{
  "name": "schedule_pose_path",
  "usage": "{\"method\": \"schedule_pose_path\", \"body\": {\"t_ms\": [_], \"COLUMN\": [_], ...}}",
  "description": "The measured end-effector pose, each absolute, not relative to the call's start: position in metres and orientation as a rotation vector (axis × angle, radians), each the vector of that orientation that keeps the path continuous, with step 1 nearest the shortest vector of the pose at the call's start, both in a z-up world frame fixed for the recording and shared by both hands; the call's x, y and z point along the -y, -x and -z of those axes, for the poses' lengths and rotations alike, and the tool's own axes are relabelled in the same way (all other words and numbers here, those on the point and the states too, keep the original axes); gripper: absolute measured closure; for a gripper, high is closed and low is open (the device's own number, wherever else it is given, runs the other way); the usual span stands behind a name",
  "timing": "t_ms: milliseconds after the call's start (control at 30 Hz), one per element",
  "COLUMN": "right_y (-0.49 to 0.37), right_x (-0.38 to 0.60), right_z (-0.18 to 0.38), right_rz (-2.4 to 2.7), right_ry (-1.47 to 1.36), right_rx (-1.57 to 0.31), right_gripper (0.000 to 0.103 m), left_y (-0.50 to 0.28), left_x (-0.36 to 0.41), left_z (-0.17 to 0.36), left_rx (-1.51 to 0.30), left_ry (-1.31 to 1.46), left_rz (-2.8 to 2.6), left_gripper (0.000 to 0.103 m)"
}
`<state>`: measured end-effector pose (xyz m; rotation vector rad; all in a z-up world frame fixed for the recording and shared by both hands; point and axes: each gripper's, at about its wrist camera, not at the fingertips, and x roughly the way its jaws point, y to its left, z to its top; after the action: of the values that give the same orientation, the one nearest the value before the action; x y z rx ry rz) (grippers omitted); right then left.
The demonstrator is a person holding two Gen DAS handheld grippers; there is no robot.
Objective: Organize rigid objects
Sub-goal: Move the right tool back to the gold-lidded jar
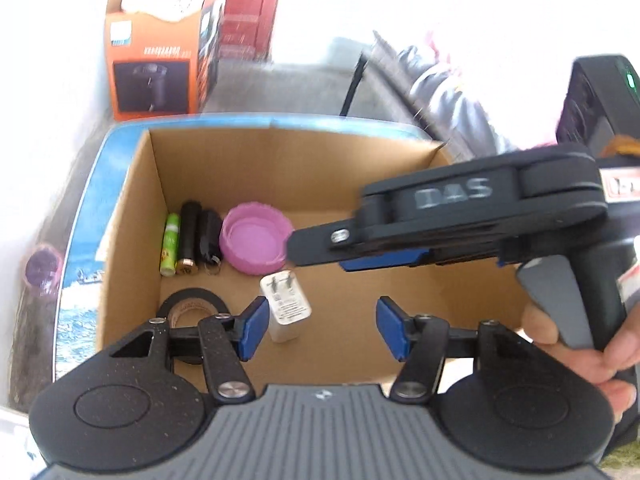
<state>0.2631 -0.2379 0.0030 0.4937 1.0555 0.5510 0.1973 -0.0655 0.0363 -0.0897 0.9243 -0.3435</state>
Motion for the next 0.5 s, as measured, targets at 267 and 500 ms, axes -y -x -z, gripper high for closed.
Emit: {"method": "schedule_pose_path", "body": {"t_ms": [267,500], "right_y": [-0.16,-0.103], "right_x": [0.283,0.289], "right_z": [-0.041,-0.001], "right_rz": [-0.545,-0.495], "right_ry": [-0.515,-0.58], "right_rx": [-0.854,-0.862], "right_gripper": [0.057,0.057], "left_y": [-0.117,-0.072], "left_x": [0.055,0.057], "left_z": [-0.062,-0.036], "left_rx": [-0.768,-0.792], "left_ry": [0.021,-0.058], "left_rz": [0.491,0.527], "left_gripper": [0.035,0.035]}}
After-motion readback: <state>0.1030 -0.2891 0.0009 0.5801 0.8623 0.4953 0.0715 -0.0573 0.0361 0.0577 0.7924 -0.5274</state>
